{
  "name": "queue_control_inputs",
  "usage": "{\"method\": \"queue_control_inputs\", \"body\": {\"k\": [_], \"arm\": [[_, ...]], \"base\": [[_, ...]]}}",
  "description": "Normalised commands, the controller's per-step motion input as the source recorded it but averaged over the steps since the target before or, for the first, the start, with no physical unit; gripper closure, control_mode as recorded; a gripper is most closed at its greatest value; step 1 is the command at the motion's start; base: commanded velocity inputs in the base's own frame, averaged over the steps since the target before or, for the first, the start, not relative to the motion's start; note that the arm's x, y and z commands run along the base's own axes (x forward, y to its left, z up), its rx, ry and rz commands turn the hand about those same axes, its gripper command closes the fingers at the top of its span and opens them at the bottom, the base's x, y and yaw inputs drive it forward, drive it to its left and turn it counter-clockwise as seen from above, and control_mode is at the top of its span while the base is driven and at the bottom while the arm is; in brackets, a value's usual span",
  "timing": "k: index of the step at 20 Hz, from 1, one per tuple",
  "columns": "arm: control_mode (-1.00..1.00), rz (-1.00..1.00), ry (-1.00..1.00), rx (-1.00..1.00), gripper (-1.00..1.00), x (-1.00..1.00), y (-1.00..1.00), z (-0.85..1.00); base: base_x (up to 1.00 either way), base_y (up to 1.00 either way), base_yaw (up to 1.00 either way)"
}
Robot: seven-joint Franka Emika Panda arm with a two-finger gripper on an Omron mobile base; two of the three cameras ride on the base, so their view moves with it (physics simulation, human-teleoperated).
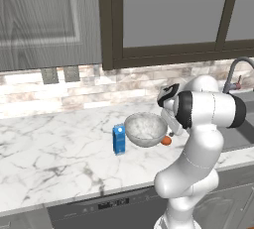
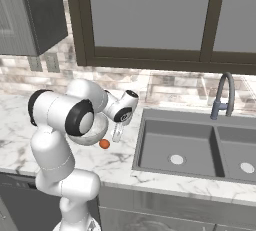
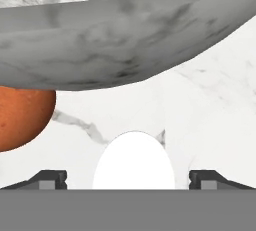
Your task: Gather the eggs and milk located in the vicinity of the sink area and place them right next to the bowl.
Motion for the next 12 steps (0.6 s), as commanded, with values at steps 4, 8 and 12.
{"method": "queue_control_inputs", "body": {"k": [4, 8, 12], "arm": [[-1.00, 0.00, 0.00, 0.00, -1.00, -0.02, 0.00, 0.00], [-1.00, -0.08, -0.07, 0.00, -1.00, -0.17, -0.13, 0.24], [-1.00, -0.16, -0.08, 0.00, -1.00, -0.05, -0.15, 0.49]], "base": [[0.00, 0.00, 0.00], [0.00, 0.00, 0.00], [0.00, 0.00, 0.00]]}}
